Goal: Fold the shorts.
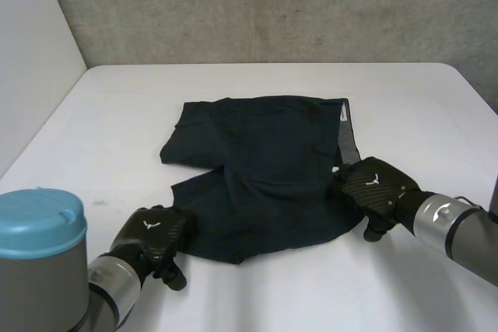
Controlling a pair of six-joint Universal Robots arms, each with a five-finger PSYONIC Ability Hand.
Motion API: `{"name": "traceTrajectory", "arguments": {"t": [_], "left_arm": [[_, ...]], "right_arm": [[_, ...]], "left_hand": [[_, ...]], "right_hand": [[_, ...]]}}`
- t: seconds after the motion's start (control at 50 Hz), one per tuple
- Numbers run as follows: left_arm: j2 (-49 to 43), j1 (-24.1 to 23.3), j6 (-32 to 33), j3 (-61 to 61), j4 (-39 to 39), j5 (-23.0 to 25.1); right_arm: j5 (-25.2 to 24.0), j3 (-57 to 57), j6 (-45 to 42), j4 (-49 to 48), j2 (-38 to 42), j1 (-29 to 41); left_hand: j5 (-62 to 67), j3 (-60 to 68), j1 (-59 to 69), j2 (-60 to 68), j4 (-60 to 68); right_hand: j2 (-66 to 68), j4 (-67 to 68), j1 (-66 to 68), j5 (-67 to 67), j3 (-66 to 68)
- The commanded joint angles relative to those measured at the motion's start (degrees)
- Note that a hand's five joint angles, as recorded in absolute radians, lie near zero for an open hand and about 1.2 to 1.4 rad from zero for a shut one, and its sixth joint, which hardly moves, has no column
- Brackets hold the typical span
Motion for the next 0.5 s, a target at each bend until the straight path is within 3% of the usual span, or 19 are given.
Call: {"name": "traceTrajectory", "arguments": {"t": [0.02,0.2,0.32,0.4,0.46,0.5], "left_arm": [[-5.24,0.01,0.59,3.58,0.7,-0.83],[-9.37,0.18,0.76,9.64,1.14,-0.83],[-11.48,0.18,0.76,12.28,1.05,-1.18],[-13.07,0.18,0.85,13.69,0.96,-2.41],[-13.94,0.18,0.94,14.75,0.96,-3.55],[-14.3,0.09,0.94,15.45,0.96,-3.99]], "right_arm": [[0.34,-3.5,0.23,-5.08,5.76,0.18],[0.52,-7.81,0.32,-5.34,10.6,0.27],[1.75,-10.45,0.84,-5.34,12.28,0.44],[2.01,-11.68,1.02,-5.43,13.77,0.62],[2.1,-13.09,1.11,-5.52,15.09,0.71],[2.45,-13.88,1.11,-5.52,15.61,0.88]], "left_hand": [[-1.56,-2.11,-1.91,-1.75,-1.6],[-1.72,-2.28,-2.07,-1.91,-1.77],[-3.06,-3.62,-3.41,-3.25,-3.1],[-4.42,-4.97,-4.77,-4.61,-4.46],[-4.42,-4.97,-4.77,-4.61,-4.46],[-4.58,-5.14,-4.93,-4.77,-4.63]], "right_hand": [[0.2,1.18,4.46,0.98,1.24],[1.71,2.69,5.97,2.49,2.75],[11.79,12.77,16.05,12.57,12.82],[27.24,28.22,31.5,28.02,28.28],[49.25,50.23,53.51,50.03,50.29],[50.6,51.58,54.87,51.39,51.64]]}}
